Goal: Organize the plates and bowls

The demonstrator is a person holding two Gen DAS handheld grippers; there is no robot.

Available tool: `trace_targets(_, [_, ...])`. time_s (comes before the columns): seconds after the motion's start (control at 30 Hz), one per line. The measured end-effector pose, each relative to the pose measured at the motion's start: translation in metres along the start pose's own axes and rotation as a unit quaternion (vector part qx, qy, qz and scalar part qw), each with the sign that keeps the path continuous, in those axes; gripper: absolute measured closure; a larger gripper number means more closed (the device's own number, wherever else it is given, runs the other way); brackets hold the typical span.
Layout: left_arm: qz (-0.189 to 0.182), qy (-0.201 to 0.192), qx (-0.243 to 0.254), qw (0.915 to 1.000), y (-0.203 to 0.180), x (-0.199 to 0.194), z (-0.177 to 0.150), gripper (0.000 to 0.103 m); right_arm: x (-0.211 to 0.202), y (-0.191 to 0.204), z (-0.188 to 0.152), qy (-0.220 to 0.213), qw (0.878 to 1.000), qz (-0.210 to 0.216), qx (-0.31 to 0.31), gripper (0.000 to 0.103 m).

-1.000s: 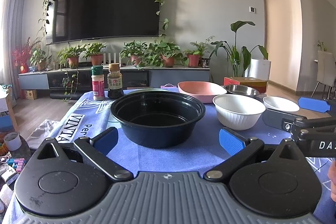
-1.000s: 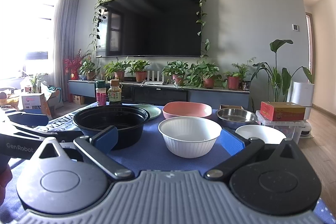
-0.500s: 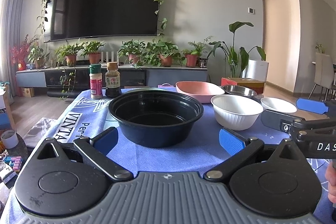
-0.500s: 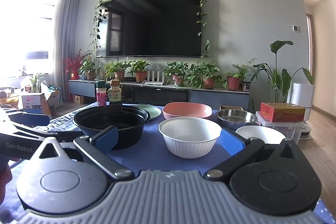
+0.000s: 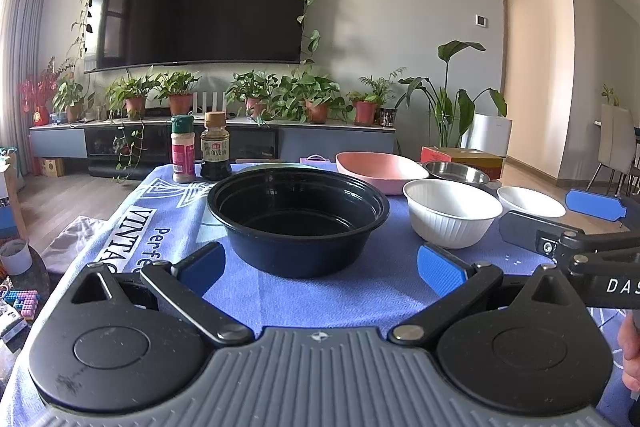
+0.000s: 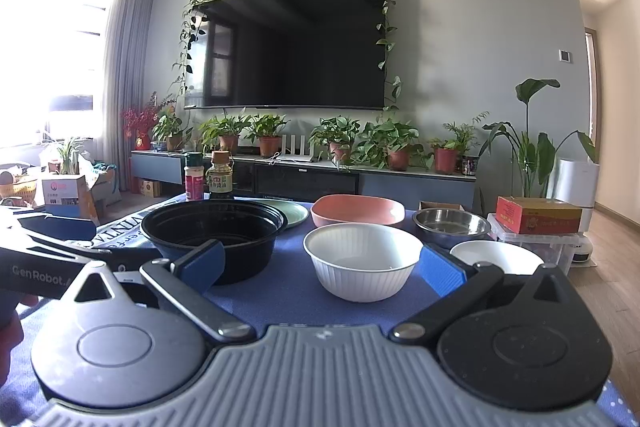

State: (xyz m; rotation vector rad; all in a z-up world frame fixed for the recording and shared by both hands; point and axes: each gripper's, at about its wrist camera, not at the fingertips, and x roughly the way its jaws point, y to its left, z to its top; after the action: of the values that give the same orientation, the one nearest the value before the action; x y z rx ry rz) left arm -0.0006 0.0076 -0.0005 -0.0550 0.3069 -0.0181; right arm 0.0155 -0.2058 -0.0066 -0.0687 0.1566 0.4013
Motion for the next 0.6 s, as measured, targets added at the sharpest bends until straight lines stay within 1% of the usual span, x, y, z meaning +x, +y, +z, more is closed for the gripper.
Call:
trace_targets(0.4, [-0.004,0.004,-0.009,0.9999,0.0028,0.0009,-0.0001,0.000,0.0000,0.0006,-0.0001,0.000,1.000,0.000,-0.001,0.014])
trace_targets(0.6, [-0.001,0.001,-0.017,0.9999,0.0050,-0.0003,-0.0006,0.000,-0.0013,-0.0006,0.0006,-0.003,1.000,0.001,-0.002,0.014])
